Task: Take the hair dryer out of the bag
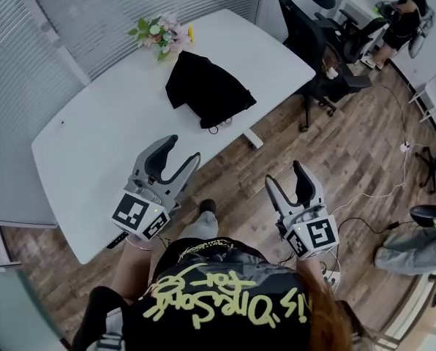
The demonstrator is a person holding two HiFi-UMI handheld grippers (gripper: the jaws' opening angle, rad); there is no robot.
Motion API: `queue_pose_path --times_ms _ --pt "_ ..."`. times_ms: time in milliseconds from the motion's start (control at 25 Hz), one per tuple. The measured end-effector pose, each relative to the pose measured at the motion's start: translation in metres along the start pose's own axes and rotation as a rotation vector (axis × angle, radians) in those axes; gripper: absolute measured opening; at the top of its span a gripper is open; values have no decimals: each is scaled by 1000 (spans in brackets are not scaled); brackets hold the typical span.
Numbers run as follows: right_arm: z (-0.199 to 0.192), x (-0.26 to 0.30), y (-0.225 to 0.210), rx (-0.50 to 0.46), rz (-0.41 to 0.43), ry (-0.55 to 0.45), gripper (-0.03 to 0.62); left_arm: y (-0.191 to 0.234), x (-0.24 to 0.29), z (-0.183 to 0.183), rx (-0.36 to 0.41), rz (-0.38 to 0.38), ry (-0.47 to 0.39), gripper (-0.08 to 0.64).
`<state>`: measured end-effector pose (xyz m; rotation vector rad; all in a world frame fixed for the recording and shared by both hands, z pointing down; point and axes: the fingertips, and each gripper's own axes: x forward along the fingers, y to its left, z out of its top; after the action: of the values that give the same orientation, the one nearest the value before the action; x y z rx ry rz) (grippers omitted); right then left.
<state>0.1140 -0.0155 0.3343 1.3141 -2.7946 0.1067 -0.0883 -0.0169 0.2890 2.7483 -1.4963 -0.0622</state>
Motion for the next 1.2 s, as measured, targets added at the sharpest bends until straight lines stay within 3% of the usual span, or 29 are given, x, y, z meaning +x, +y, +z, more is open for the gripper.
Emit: queue_pose_path --times_ms 320,560,800,1040,1200 --pt "8 56 -25 16 -44 25 285 39 55 -3 48 -97 57 225" --pt "15 98 -37 8 -56 18 285 78 82 1 -12 -126 24 225" --pt "13 141 -37 17 -33 25 285 115 92 -10 -19 -115 52 225" --pt "12 165 -45 22 -37 30 285 138 110 -30 -94 -120 81 225" --pt "0 170 -56 20 -20 64 285 128 126 -56 -33 -144 155 238"
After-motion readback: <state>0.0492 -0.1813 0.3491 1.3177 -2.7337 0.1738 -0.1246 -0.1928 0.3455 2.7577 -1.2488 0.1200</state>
